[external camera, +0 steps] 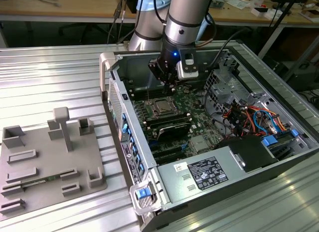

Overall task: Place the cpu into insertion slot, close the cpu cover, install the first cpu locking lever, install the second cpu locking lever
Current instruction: 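Install the first cpu locking lever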

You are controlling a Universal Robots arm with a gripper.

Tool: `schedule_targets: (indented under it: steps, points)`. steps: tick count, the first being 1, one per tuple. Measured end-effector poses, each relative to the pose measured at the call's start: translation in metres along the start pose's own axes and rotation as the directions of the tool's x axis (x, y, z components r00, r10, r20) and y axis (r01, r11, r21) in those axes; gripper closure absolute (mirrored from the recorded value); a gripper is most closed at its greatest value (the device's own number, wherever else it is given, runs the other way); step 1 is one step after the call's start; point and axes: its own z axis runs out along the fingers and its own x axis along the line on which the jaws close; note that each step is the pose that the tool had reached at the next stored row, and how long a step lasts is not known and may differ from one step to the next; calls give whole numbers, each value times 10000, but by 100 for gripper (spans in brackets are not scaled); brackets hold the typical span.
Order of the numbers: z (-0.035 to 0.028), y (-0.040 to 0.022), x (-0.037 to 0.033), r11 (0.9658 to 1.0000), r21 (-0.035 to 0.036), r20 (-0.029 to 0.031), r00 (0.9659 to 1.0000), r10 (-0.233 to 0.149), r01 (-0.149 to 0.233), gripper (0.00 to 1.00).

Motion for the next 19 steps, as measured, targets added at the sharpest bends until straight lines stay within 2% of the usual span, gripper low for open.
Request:
schedule_targets:
  steps: [6, 11, 14, 18, 19]
  points:
    - [-3, -87, 126, 9998, -13, -10, 9998, -174, 174, 89]
    - [-6, -142, 188, 9994, -23, -17, 9994, -351, 351, 89]
    - [-6, -153, 198, 9960, -43, -36, 9960, -896, 896, 89]
    - [-2, -163, 213, 9878, -93, -67, 9878, -1558, 1557, 89]
    - [-2, -167, 220, 9867, -102, -72, 9867, -1623, 1623, 89]
